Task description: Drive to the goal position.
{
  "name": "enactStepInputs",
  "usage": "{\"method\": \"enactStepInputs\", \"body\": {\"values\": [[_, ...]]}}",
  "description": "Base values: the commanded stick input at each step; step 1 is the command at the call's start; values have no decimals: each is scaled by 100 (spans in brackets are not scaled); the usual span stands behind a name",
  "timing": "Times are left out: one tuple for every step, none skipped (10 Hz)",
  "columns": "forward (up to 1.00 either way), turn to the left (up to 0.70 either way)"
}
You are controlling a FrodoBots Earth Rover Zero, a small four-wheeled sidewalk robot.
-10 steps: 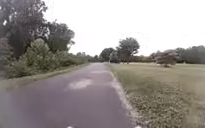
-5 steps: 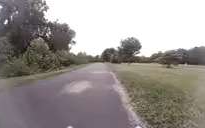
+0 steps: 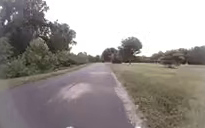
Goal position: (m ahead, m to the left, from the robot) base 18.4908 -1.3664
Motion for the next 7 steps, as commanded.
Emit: {"method": "enactStepInputs", "body": {"values": [[70, 0], [70, 0], [70, 0], [70, 0], [70, 0], [70, 0], [70, 0]]}}
